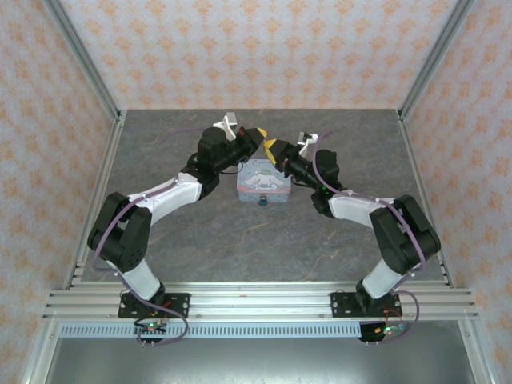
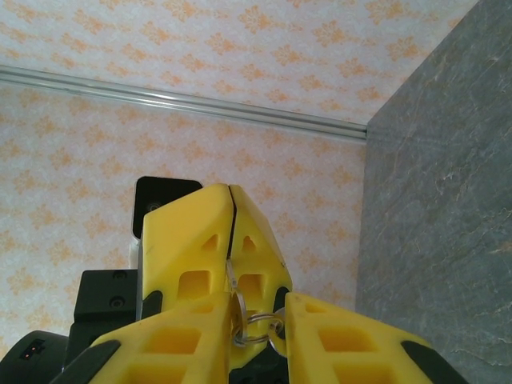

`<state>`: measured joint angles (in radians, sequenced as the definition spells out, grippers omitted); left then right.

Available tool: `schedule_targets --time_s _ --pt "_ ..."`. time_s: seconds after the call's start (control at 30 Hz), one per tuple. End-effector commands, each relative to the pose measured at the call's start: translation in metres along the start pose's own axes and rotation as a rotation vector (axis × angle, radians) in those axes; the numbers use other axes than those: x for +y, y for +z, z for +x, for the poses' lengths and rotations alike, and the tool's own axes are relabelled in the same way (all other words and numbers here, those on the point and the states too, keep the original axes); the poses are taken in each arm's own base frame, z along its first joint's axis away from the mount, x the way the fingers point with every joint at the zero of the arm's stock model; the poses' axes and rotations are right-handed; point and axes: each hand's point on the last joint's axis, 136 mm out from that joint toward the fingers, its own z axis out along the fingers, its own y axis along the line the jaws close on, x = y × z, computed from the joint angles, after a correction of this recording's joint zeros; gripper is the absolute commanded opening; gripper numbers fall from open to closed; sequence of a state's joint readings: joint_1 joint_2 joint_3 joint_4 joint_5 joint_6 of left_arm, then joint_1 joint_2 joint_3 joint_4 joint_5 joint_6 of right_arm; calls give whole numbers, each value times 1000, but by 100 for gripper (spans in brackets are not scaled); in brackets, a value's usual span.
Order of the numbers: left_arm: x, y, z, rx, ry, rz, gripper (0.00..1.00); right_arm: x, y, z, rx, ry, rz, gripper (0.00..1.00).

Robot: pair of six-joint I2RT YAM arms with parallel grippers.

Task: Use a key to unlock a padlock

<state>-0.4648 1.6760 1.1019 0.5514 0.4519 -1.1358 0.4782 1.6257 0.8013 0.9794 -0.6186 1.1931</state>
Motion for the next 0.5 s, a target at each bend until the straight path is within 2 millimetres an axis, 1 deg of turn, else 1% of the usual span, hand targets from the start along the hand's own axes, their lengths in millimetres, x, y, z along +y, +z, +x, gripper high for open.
schedule_targets --time_s 0.0,0.13,0.47 --pt "-28 -10 -10 -47 31 72 0 12 6 3 19 -11 -32 22" --pt "-27 -10 -9 -46 29 71 0 12 6 -2 -5 -10 -32 19" --pt "-25 -12 -8 -47 25 70 0 16 9 -13 -49 -11 -42 19"
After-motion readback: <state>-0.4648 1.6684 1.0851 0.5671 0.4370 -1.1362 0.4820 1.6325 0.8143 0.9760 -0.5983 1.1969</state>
